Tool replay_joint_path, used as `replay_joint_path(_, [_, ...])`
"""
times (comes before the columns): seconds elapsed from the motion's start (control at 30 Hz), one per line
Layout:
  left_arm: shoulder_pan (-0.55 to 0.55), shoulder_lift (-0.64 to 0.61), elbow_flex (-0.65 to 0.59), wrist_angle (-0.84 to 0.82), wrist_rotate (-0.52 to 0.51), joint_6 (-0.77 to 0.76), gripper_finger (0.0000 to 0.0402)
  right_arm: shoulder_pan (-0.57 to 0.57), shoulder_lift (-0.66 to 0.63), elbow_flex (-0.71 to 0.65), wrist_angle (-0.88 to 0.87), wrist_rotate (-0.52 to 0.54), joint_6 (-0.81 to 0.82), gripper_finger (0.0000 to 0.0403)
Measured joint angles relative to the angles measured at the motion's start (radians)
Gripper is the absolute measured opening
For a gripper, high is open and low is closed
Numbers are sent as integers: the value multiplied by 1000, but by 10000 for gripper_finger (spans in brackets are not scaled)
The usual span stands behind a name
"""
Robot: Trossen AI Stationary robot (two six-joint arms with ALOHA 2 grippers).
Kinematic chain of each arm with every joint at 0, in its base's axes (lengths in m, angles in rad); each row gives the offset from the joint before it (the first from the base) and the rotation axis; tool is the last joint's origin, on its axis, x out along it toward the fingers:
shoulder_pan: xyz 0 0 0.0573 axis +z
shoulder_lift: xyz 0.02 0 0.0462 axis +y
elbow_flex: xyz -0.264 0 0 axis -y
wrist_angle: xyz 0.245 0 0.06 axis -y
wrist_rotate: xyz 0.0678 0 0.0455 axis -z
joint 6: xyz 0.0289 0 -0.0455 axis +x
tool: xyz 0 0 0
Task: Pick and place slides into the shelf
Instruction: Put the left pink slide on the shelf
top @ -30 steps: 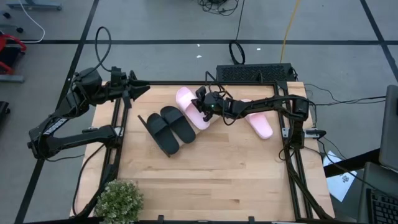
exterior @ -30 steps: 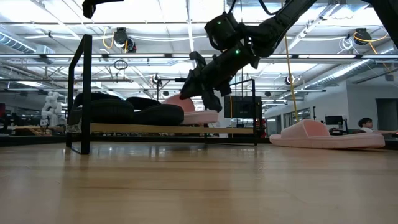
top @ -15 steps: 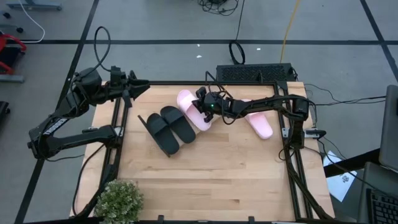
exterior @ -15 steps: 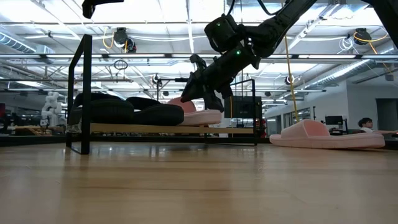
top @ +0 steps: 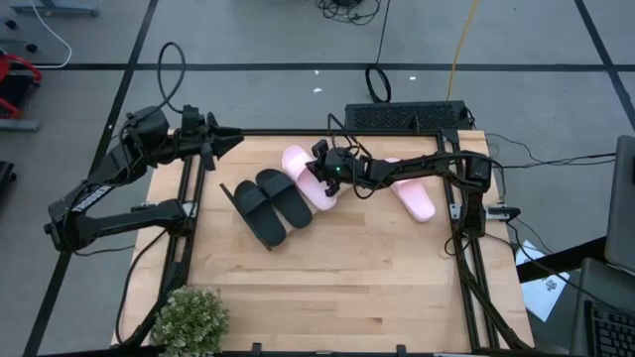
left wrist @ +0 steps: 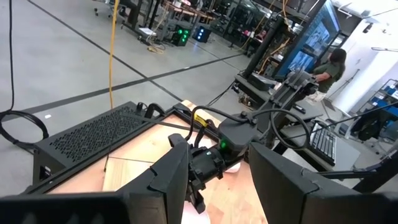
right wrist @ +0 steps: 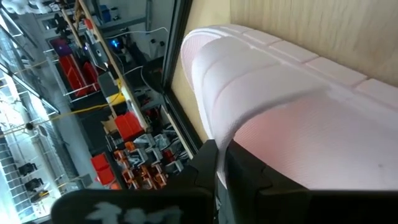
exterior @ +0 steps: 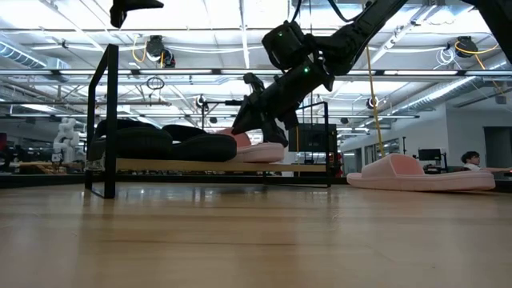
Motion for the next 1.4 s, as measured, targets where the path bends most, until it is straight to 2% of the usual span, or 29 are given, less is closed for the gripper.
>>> replay_joint_path(0.47, [0,-1,0,0,1,2,165,0,0,0,-1,3,-4,16])
replay_joint_path(1.1, [0,-1,0,-1,3,-2,165,0,0,0,1,3,-22,79])
replay_joint_path(1.4, [0,-1,0,-1,3,1,165,0,0,0,1,-2,-42,91])
